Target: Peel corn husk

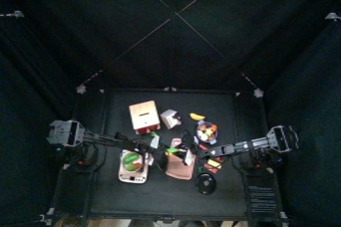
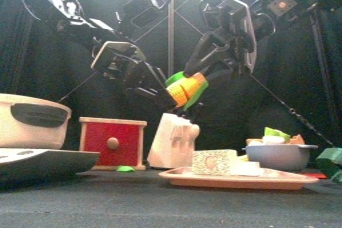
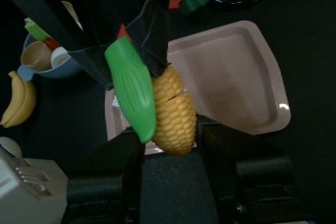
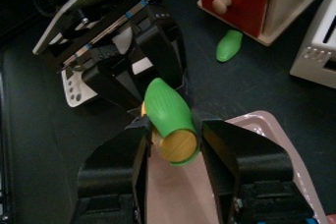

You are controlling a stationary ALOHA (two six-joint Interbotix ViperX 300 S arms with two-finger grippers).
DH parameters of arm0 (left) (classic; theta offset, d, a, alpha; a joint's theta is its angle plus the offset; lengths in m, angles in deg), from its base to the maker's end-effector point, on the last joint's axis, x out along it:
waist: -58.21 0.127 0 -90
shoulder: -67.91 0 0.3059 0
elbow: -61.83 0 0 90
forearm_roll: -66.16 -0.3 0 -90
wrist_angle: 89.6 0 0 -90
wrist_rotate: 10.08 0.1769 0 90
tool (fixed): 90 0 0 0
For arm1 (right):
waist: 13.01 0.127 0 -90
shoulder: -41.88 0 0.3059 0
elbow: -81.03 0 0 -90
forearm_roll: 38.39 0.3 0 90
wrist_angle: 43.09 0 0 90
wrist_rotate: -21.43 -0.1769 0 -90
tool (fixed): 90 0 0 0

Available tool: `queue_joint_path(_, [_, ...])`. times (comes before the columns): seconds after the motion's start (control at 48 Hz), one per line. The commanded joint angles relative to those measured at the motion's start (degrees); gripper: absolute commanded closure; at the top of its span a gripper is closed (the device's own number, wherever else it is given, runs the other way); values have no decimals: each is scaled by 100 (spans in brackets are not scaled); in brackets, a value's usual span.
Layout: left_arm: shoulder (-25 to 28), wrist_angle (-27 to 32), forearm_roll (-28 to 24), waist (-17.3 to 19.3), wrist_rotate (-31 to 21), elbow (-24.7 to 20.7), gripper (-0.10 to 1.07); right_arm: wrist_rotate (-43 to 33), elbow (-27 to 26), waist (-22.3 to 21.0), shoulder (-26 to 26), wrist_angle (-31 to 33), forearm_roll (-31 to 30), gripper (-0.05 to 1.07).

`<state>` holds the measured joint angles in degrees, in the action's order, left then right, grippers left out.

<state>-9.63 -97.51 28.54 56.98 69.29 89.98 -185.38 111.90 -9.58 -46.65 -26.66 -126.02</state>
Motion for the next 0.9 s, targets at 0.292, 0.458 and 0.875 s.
queue_joint_path(0.292, [-53, 0, -18, -132, 18, 35, 36, -44, 141, -88, -519, 492, 18, 88])
queue_joint_path(0.458, [-62, 9, -18, -132, 9, 35, 36, -35, 176, -79, -501, 492, 79, 88])
queue_joint_path(0.875, [-132, 53, 88, -105, -18, 79, 36, -9, 220, -88, -571, 501, 211, 88])
